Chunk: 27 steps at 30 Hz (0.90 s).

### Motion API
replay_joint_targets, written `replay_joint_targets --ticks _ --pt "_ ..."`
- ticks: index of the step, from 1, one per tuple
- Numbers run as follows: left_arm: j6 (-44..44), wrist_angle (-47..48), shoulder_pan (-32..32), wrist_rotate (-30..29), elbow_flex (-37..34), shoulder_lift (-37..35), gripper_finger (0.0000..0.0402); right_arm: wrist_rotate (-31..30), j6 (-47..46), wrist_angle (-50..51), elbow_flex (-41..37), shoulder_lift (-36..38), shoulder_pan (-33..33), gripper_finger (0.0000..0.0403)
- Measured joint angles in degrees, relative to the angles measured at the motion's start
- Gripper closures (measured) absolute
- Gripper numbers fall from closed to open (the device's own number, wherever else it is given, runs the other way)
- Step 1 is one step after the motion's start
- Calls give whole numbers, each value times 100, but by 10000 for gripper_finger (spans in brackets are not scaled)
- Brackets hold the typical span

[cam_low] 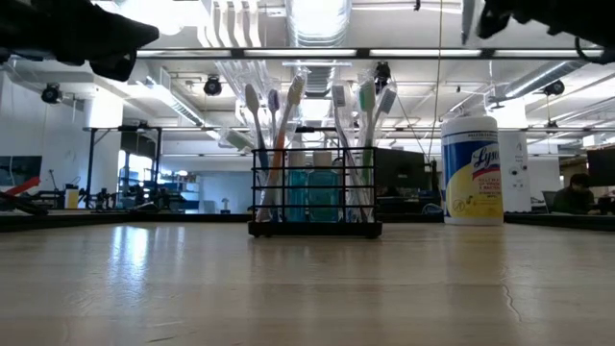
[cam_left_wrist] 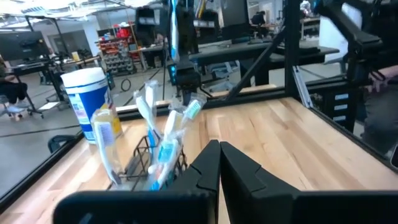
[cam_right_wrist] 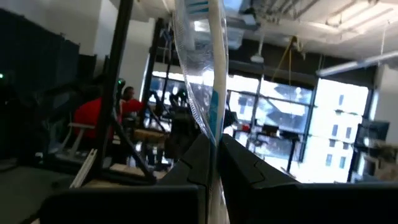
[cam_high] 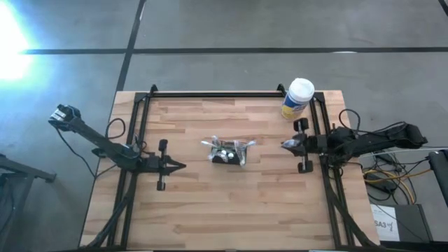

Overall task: Pick & Place toothbrushing station
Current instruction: Put the blue toothbrush into the black mesh organizer

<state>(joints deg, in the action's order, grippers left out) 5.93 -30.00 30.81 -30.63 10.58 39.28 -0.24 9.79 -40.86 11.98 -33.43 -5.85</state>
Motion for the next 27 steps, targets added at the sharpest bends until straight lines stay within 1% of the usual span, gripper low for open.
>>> replay_joint_targets --ticks 4,9,11,15,19,21,22,24,25,27 --pt "-28 7 0 -4 -71 73 392 492 -7 -820 274 -754 326 390" --pt "-160 0 0 -4 -71 101 392 1084 -215 -919 611 -1628 768 390" --pt "-186 0 0 -4 -73 101 389 1206 -222 -1134 669 -1942 863 390" --pt "-192 0 0 -7 -75 101 388 1417 -265 -2083 613 -2615 917 390" --pt "-219 -3 0 -6 -75 101 392 1446 -380 -2910 492 -3221 929 390" --pt "-351 -164 0 -9 -80 114 392 1447 -421 -3133 468 -3425 931 390" --pt "-443 -403 -7 -37 -77 139 392 1448 -457 -3193 484 -3509 929 390" --pt "-474 -590 -61 -122 134 241 392 1448 -484 -3179 600 -3625 929 390" --pt "-407 -502 -81 -120 335 321 392 1448 -471 -3176 665 -3677 929 390" --pt "-191 21 -135 -187 836 588 392 1452 -447 -3174 862 -3787 929 390"
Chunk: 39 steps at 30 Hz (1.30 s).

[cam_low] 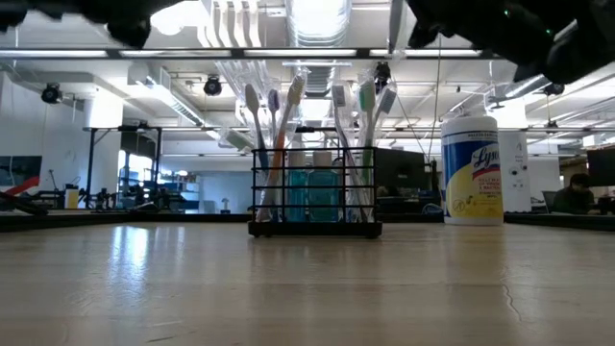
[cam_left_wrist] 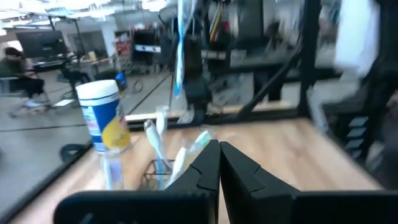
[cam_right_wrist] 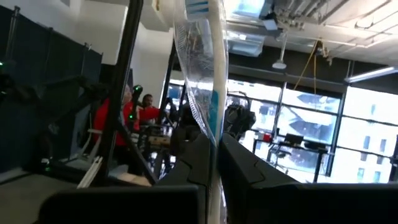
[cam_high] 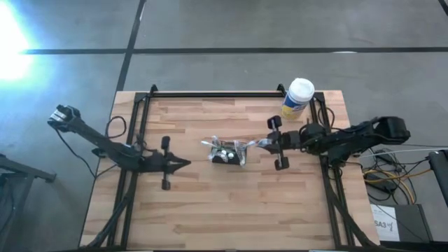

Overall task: Pick & Place toothbrushing station
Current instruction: Put the blue toothbrush into the black mesh organizer

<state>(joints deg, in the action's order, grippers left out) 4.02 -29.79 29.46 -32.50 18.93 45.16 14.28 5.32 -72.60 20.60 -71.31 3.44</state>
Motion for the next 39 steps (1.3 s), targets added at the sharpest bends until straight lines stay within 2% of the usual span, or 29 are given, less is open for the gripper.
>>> replay_joint_targets --ticks 3,7,10,16,20,24,29,39 --pt "238 835 -152 -151 952 659 382 245 -29 115 365 -123 0 390" --pt "552 1535 -390 -204 2290 1624 348 423 -36 766 979 -158 -18 390" --pt "986 1609 -500 -160 3050 2174 308 786 -43 1356 1456 -153 -61 390" --pt "1130 1576 -861 -30 4003 2786 209 834 380 2257 2231 -179 -445 390" --pt "962 1610 -1167 553 4251 3136 156 822 552 2557 2515 -210 -589 390" --pt "948 1470 -1353 895 4302 3420 127 682 563 2594 2506 -233 -621 390" --pt "1048 999 -1480 1022 4293 3655 121 482 706 2553 2488 -380 -619 390" --pt "1046 704 -1689 1211 4291 3849 126 477 703 2349 2668 -781 -632 390"
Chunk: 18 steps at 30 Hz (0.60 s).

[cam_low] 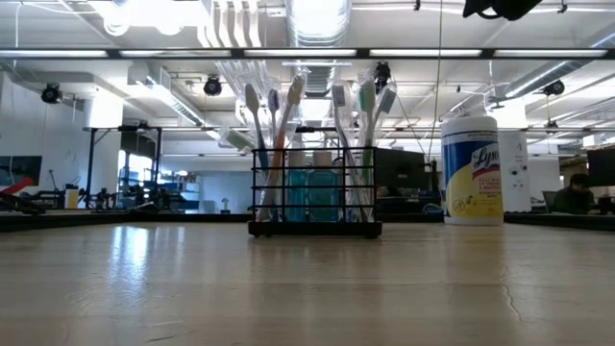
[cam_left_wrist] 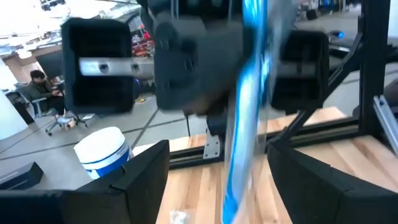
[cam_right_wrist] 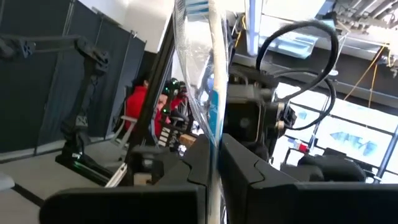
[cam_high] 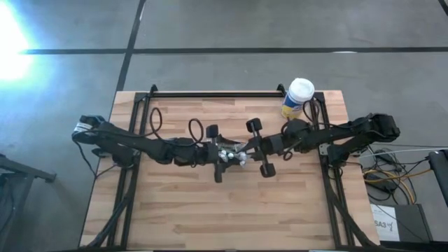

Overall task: Pick & Place toothbrushing station
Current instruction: Put the blue toothbrush into the black mesh organizer

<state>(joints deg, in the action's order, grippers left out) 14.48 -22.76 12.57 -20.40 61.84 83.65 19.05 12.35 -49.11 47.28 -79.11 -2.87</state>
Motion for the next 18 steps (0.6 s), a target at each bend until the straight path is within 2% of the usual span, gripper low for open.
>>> replay_joint_targets --ticks 2,5,13,18 --pt "66 43 -10 13 -17 -1 138 0 -17 -91 16 -15 -19 390" --pt "92 88 -10 144 -25 -21 181 2 -17 -77 4 -2 -28 390" --pt "361 116 -21 487 -26 -28 369 2 -70 -95 10 -53 -27 390" --pt "491 200 -21 398 -26 -34 376 11 -199 -94 34 -114 -24 387"
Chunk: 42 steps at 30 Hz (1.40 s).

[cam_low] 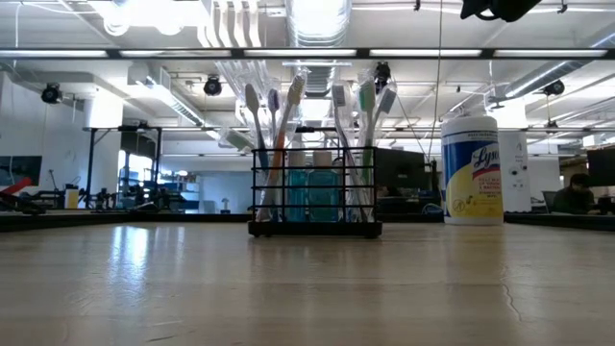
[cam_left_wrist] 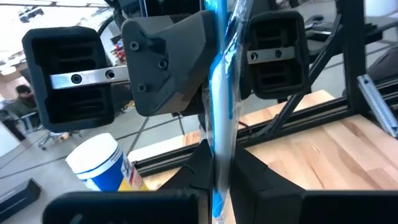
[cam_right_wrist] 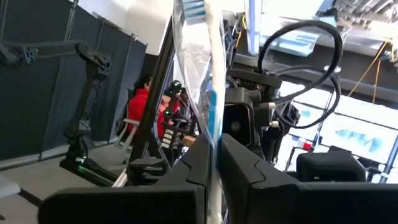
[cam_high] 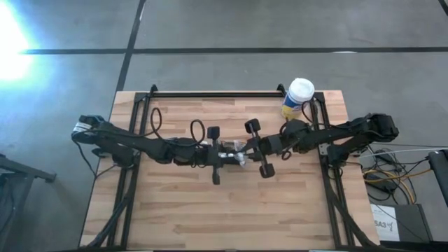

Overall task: Pick & Place toothbrushing station
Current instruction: Put the blue toothbrush into the black mesh organizer

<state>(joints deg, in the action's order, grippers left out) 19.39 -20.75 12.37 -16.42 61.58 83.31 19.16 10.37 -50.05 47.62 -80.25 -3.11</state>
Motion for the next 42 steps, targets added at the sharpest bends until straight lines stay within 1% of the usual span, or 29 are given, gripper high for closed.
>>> replay_joint_targets --ticks 3,9,12,15,18,23,26,29,34,39,40,42 --pt "-3 104 6 -113 0 0 376 15 -297 42 -2 21 0 367" --pt "-29 283 -5 -253 0 0 376 35 -523 1 -2 179 -4 280" --pt "-94 339 -24 -311 0 0 376 35 -626 17 -2 226 -2 247" --pt "-151 384 -63 -315 0 0 376 -21 -703 -17 -1 270 -4 231" --pt "-248 453 -114 -316 0 2 376 -110 -703 18 3 284 -2 229" --pt "-330 491 -204 -311 0 35 376 -114 -740 87 183 237 -21 238" --pt "-351 533 -217 -300 0 48 376 -118 -725 467 352 221 -28 256" --pt "-351 531 -213 -296 0 48 376 -132 -658 781 487 221 -28 293" --pt "-384 552 -205 -230 0 48 376 -157 -600 816 514 221 -24 379" --pt "-529 558 -204 -70 0 32 373 -153 -639 816 516 221 -17 388" --pt "-569 562 -204 -51 0 24 364 -153 -625 816 516 225 -17 389" --pt "-603 599 -204 -51 0 5 333 -126 -649 840 516 252 -17 390"
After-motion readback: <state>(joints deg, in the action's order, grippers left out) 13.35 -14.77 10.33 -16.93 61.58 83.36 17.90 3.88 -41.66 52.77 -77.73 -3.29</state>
